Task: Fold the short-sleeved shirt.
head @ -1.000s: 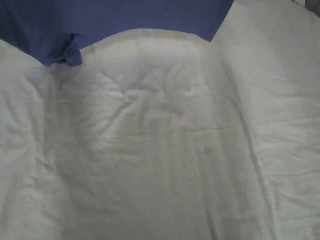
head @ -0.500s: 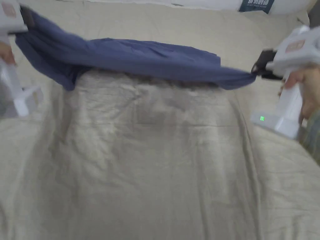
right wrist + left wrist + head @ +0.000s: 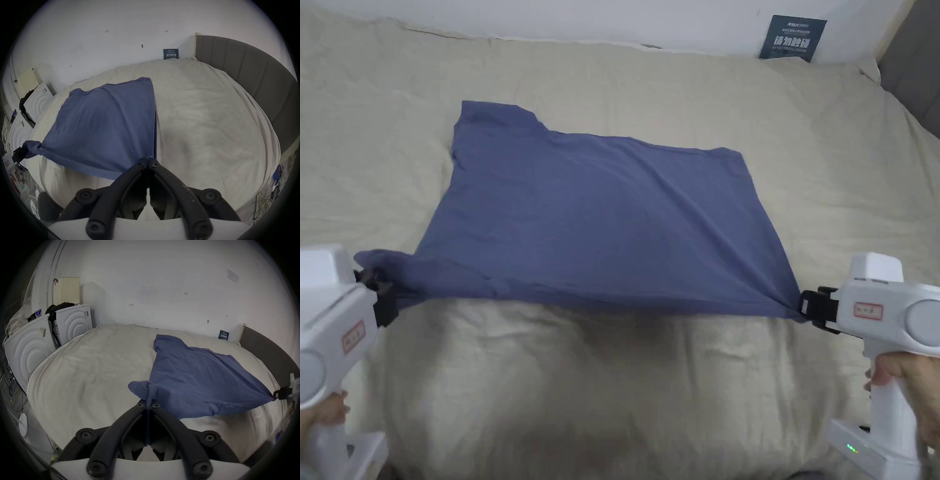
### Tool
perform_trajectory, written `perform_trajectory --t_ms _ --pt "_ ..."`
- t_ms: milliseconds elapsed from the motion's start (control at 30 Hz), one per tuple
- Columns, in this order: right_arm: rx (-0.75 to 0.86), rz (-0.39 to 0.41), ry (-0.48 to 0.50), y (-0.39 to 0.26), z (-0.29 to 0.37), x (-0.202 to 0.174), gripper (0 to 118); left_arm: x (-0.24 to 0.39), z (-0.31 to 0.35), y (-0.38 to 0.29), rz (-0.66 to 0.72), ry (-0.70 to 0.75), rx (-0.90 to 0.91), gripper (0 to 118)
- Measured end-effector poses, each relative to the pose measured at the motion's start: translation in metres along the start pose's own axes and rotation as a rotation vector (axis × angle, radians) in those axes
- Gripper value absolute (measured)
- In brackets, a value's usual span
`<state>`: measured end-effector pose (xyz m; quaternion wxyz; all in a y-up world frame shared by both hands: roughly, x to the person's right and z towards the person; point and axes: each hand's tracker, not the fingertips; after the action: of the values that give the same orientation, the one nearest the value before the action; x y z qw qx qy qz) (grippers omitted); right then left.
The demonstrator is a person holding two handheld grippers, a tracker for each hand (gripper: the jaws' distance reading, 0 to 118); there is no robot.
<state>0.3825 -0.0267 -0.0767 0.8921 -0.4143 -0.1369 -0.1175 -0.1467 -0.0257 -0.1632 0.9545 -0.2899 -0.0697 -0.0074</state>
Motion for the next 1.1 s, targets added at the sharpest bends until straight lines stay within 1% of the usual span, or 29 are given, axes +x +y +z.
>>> perform_trajectory --t_ms 100,200,267,300,333,367,400,433,467,500,533,567,600,667,700,800,867,933,1000,1067,1100 --pt "0.0 0.019 -0.001 -0.03 0.022 0.005 4 0.001 0.028 -0.025 -0.012 0.008 -0.022 2" --pt "-0.01 0.045 -0.016 -0.058 0.035 0.007 4 -0.001 0.04 -0.045 0.041 0.02 -0.1 2" --pt "-0.018 0.041 -0.018 -0.071 0.039 0.009 4 -0.004 0.043 -0.055 0.064 0.029 -0.129 2" --pt "-0.02 0.031 -0.01 -0.078 0.04 0.009 5 -0.006 0.043 -0.058 0.083 0.033 -0.14 3" --pt "-0.017 0.013 0.001 -0.084 0.041 0.009 15 -0.007 0.042 -0.06 0.095 0.031 -0.159 6" --pt "-0.015 0.008 0.002 -0.087 0.042 0.009 31 -0.008 0.043 -0.06 0.105 0.029 -0.165 15" --pt "-0.012 -0.002 0.001 -0.09 0.043 0.01 54 -0.009 0.045 -0.059 0.107 0.033 -0.159 33" --pt "-0.007 -0.006 -0.002 -0.093 0.046 0.011 81 -0.011 0.047 -0.057 0.106 0.037 -0.152 61" --pt "0.002 -0.009 0.0 -0.094 0.049 0.011 95 -0.012 0.049 -0.056 0.103 0.038 -0.138 80" --pt "0.019 -0.014 -0.007 -0.095 0.053 0.011 102 -0.013 0.052 -0.052 0.098 0.045 -0.121 97" --pt "0.044 -0.018 -0.015 -0.095 0.059 0.011 107 -0.015 0.055 -0.046 0.096 0.053 -0.103 112" --pt "0.079 -0.02 -0.009 -0.094 0.066 0.011 110 -0.016 0.059 -0.04 0.092 0.052 -0.07 116" --pt "0.12 -0.012 -0.004 -0.091 0.074 0.01 112 -0.017 0.062 -0.035 0.086 0.044 -0.028 117" --pt "0.174 0.035 -0.025 -0.085 0.089 0.003 114 -0.013 0.071 -0.019 0.06 0.057 0.049 117" --pt "0.222 0.071 -0.027 -0.08 0.096 0.004 114 -0.009 0.076 -0.009 0.039 0.054 0.091 117" --pt "0.372 0.151 -0.028 -0.069 0.118 -0.017 114 0.013 0.091 0.01 -0.038 0.028 0.238 118" --pt "0.47 0.182 -0.024 -0.066 0.13 -0.032 117 0.029 0.099 0.019 -0.108 0.018 0.338 118" --pt "0.562 0.192 -0.014 -0.065 0.139 -0.049 118 0.045 0.102 0.024 -0.174 0.031 0.415 118" --pt "0.609 0.18 -0.007 -0.066 0.146 -0.065 118 0.058 0.103 0.027 -0.21 0.021 0.446 118" --pt "0.628 0.171 0.014 -0.066 0.148 -0.074 118 0.067 0.105 0.03 -0.213 -0.017 0.445 118" --pt "0.631 0.167 0.019 -0.067 0.147 -0.078 118 0.071 0.106 0.03 -0.207 -0.034 0.453 113"
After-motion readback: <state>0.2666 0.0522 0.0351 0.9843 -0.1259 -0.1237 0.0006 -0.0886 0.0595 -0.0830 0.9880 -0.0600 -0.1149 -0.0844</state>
